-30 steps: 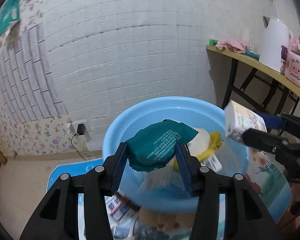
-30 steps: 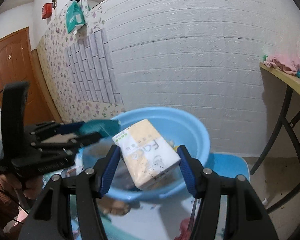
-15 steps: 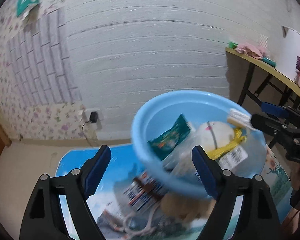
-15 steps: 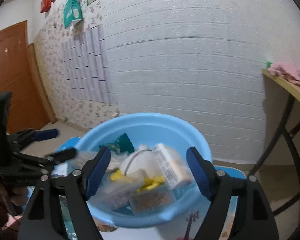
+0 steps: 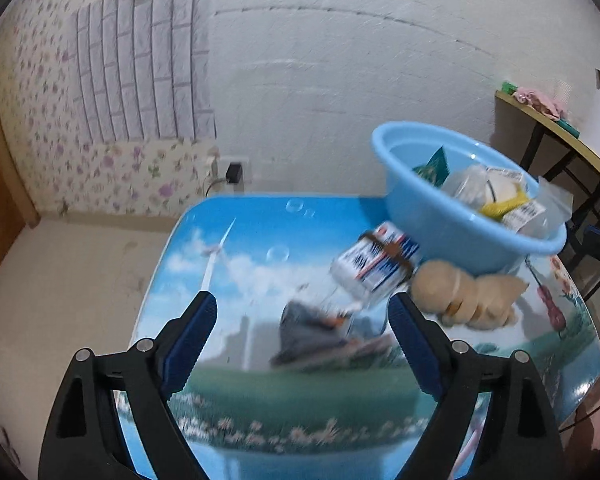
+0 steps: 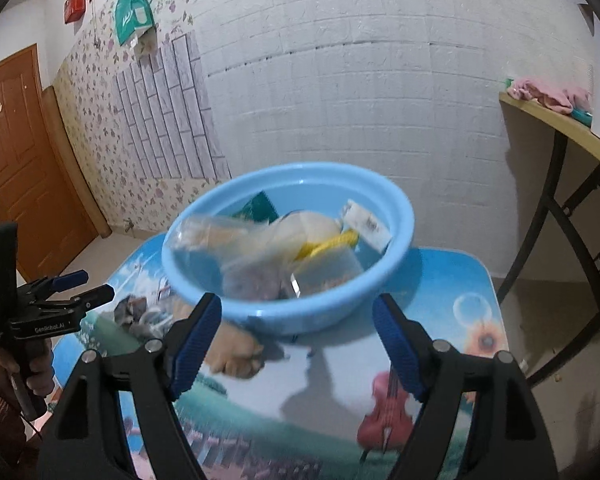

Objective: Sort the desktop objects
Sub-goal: 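Carry the green packet and tissue pack over the blue basin and open both tools, then grasp the grey zigzag-edged packet with the left tool while the right tool grasps the tan plush toy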

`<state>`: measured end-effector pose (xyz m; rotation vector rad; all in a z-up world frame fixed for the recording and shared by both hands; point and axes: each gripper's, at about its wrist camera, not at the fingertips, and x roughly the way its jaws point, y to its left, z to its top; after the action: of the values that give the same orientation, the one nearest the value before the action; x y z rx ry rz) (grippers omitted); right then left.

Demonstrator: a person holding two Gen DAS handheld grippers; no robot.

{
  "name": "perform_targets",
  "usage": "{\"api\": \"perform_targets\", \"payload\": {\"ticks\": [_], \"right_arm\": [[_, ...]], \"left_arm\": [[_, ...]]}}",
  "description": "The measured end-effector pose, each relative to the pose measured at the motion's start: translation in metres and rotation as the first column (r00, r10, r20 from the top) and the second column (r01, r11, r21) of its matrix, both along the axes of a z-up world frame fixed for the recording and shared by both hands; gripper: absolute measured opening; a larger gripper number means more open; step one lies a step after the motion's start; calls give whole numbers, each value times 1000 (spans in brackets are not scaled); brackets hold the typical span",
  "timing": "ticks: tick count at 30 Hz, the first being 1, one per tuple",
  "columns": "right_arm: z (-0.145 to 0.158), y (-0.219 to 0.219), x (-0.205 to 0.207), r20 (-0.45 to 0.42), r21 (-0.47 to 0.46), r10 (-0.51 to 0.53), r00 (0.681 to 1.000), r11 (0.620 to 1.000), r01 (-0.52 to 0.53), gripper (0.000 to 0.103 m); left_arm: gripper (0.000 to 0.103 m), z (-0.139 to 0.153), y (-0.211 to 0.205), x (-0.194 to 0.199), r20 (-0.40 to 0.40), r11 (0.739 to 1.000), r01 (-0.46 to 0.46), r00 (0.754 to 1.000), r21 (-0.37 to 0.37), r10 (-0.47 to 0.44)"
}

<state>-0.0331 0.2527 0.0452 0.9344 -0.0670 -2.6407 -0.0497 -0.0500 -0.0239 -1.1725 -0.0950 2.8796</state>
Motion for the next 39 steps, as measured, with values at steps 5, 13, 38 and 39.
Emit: {"api": "perform_targets", "payload": {"ticks": [5,13,38,39], "right_arm": [[-13,-14,1,60,18,33,998,999,-34,79],[-36,-54,-9,118,61,135,984,988,-143,79],[-62,-69,-14,204,69,228,952,967,-247,51],[-58,-66,-8,193,74,228,954,966,-246,51]], "left_arm": [[88,-18,-4,1,51,1000,5,999,16,-6],[87,-37,6,-10,91,995,97,991,-33,-93],[38,-32,-30,-17,98,960,122,984,253,-151],[38,-31,-31,-15,97,960,118,984,253,-146]]}}
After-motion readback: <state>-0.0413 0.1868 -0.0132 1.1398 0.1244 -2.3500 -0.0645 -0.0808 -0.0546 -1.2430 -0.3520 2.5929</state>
